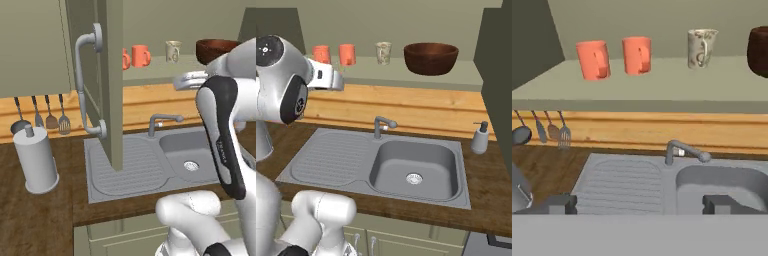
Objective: Gather all objects into one cabinet and sort the glasses and bowls to opposite sides.
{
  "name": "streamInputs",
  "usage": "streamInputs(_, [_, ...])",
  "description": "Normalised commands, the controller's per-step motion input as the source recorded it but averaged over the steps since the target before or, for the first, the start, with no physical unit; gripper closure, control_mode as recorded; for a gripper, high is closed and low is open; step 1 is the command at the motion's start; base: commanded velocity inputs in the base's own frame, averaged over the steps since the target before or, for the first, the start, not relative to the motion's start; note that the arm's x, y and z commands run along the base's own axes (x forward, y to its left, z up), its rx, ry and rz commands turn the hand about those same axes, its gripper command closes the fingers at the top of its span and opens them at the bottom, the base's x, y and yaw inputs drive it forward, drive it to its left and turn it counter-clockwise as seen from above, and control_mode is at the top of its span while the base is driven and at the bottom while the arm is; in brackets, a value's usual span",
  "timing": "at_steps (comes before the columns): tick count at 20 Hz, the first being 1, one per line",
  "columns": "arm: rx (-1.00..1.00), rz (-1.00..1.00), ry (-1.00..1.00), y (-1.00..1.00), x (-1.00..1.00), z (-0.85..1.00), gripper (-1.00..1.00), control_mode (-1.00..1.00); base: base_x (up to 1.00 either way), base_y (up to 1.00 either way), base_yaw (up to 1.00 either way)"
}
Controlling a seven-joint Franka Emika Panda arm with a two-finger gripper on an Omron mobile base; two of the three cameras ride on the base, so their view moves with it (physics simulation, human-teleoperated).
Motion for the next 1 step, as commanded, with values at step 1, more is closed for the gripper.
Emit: streamInputs(1, [0.15,0.0,0.19,-0.04,-0.85,-0.23,-1.0,-1.0,0.0,0.0,0.0])
